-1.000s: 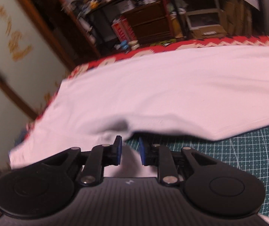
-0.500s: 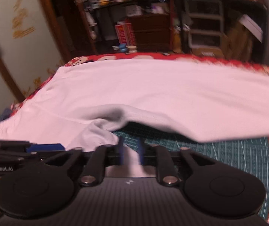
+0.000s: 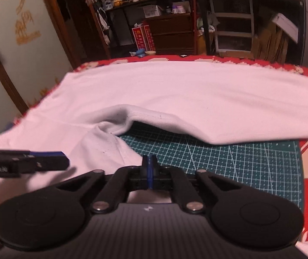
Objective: Fold clothes
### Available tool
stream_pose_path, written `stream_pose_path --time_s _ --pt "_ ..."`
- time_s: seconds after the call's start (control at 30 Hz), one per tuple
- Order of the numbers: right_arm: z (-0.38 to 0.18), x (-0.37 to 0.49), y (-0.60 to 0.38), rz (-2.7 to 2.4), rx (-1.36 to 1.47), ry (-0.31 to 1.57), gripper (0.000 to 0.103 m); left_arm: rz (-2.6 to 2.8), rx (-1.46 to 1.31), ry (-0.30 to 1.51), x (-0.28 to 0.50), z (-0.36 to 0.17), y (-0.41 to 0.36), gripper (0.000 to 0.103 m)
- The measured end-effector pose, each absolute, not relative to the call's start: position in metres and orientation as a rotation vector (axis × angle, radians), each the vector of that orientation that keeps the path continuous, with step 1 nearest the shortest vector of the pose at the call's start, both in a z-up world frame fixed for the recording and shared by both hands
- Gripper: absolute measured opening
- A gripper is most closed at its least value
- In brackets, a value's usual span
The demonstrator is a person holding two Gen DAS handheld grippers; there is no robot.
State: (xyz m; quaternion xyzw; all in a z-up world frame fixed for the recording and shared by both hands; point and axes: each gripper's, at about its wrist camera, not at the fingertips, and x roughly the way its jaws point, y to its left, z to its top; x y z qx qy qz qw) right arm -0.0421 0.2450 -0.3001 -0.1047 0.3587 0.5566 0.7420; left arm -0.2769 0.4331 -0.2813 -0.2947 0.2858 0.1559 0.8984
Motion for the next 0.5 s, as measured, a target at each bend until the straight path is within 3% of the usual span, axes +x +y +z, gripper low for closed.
stream_pose_path --time_s 0.17,0.3,0.5 --pt "-0.303 -0.056 0.255 1.294 -0.316 0.746 0.031 0.318 -0.620 0.588 -0.278 -0.281 0.434 0.033" --pt "-0.304 -0.063 0.258 1.284 -0.404 0.672 0.027 0.315 -0.631 0.586 -0.279 -0.282 0.436 0.033" --pt "-0.301 -0.044 0.259 1.325 -0.377 0.733 0.029 0.317 -0.628 0.588 -0.277 -0.281 0.435 0.033"
